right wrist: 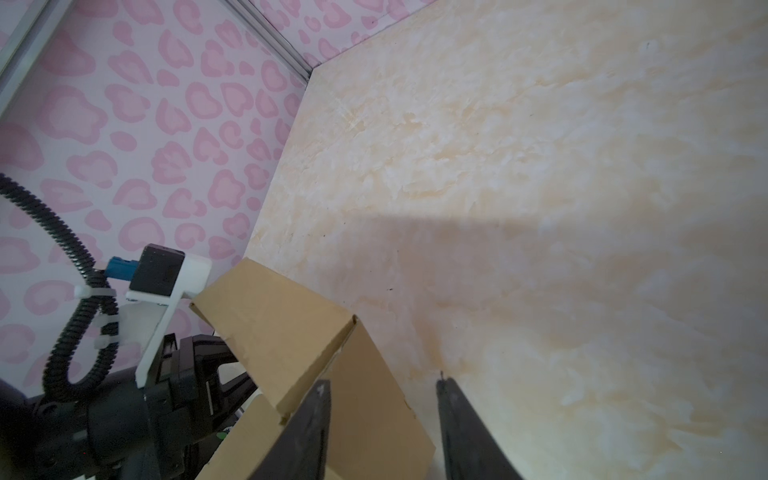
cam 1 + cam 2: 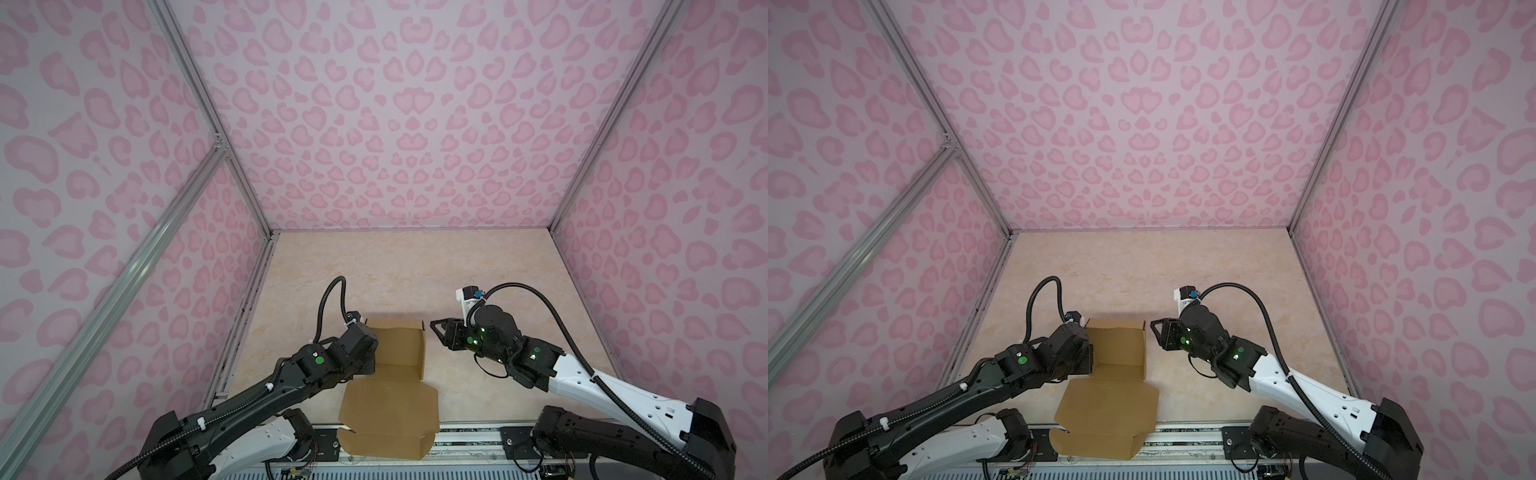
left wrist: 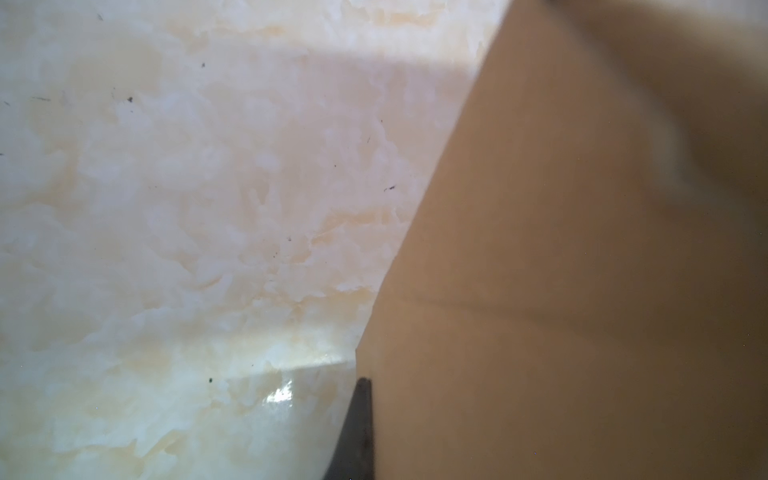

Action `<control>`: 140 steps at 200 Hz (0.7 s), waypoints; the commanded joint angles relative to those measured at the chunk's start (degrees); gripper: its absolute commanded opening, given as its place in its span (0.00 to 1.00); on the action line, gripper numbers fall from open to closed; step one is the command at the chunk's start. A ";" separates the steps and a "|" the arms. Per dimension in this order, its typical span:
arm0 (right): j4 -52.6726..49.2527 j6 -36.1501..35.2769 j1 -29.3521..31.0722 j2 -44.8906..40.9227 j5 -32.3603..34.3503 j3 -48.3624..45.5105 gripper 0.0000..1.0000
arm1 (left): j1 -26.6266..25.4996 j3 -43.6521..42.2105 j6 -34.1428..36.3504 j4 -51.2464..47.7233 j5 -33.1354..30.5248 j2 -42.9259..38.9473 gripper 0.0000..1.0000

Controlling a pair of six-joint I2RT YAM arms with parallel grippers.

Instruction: Fold the paper box

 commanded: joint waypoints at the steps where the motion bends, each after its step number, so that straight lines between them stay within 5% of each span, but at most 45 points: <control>1: -1.32 -0.19 0.03 -0.55 -0.26 0.19 0.45 | 0.55 1.13 0.46 -1.12 2.88 1.63 0.08; 140: -1.49 0.09 0.12 -0.46 -3.18 -0.11 0.45 | 1.38 6.45 4.34 -4.86 6.39 5.36 0.28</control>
